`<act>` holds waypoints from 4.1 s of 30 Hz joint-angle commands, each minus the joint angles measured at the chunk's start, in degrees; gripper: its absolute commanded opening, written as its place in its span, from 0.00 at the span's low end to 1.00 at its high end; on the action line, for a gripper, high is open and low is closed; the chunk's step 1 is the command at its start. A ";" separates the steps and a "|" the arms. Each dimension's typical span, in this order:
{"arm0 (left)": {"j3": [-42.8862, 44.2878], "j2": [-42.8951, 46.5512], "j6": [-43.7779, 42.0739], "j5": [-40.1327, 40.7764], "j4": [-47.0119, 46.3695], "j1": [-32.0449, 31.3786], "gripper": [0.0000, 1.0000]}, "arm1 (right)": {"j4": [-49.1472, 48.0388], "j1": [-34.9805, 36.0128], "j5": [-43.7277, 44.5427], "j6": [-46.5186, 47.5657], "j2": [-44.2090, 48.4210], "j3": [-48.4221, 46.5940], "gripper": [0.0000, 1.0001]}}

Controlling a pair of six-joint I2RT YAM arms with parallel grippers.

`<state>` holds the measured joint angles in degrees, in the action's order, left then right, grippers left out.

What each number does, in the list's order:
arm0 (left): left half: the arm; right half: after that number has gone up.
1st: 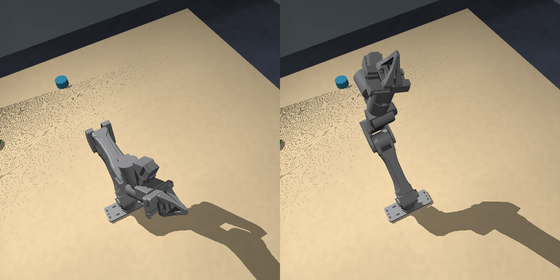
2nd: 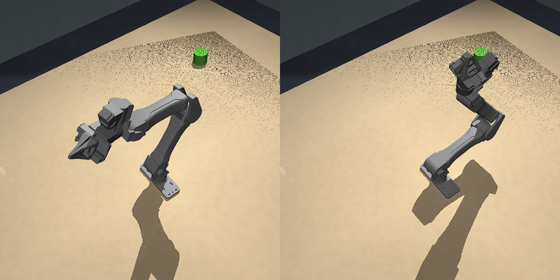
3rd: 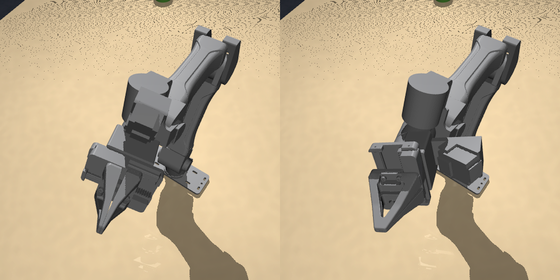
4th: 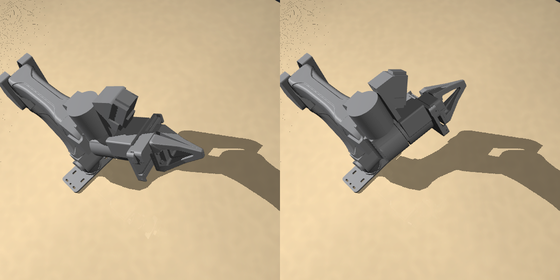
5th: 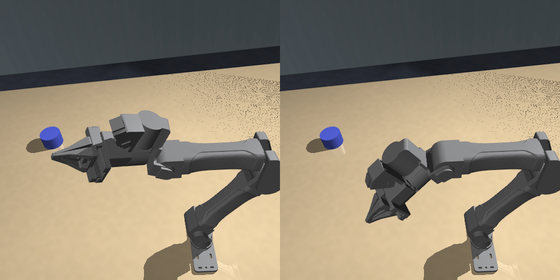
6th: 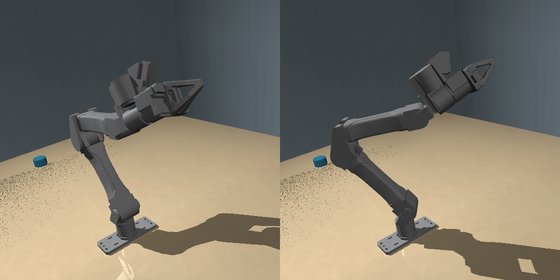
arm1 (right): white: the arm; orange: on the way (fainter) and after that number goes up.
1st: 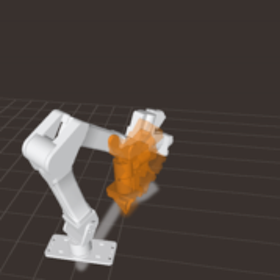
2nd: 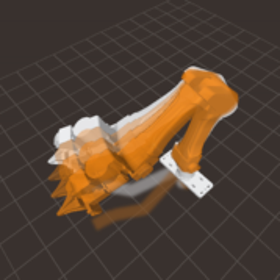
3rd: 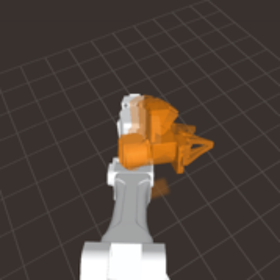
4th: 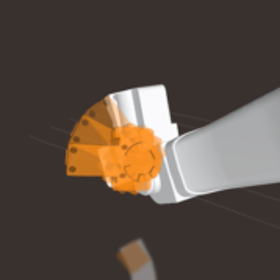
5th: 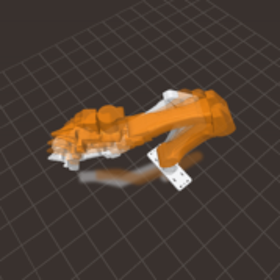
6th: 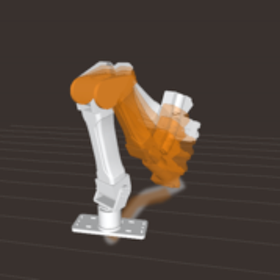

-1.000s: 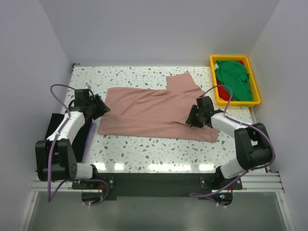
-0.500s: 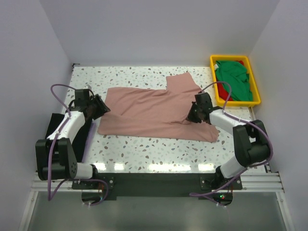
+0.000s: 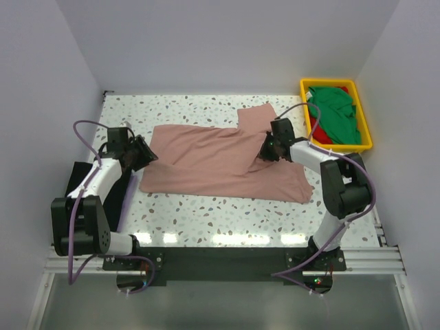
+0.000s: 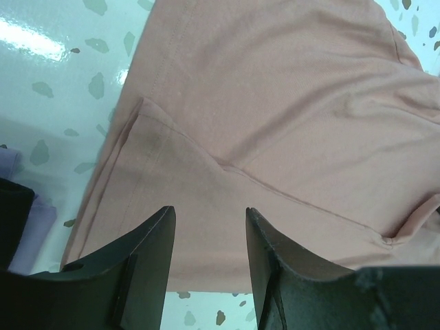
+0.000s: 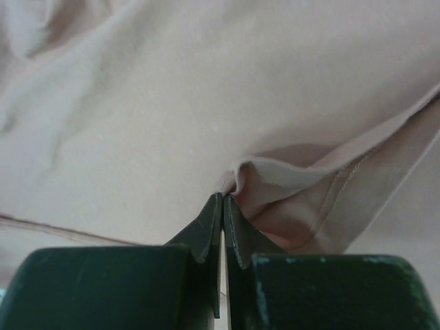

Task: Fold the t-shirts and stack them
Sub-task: Fold the tshirt

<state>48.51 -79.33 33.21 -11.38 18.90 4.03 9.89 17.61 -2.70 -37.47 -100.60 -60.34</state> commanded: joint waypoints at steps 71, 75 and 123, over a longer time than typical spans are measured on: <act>12.66 -15.77 12.49 25.35 5.01 -5.00 0.00 | -2.51 -5.21 10.00 -2.08 20.52 27.99 0.60; 13.01 -17.08 11.96 23.51 4.31 -4.91 0.02 | -2.33 -5.92 8.59 -1.55 21.58 27.73 0.61; -22.15 10.06 25.50 16.13 -0.36 -19.15 0.31 | 18.67 0.41 -1.69 -4.28 34.40 31.16 0.65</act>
<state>27.86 -72.03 58.41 5.76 10.92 -14.76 20.43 17.74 -2.22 -40.97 -68.66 -30.39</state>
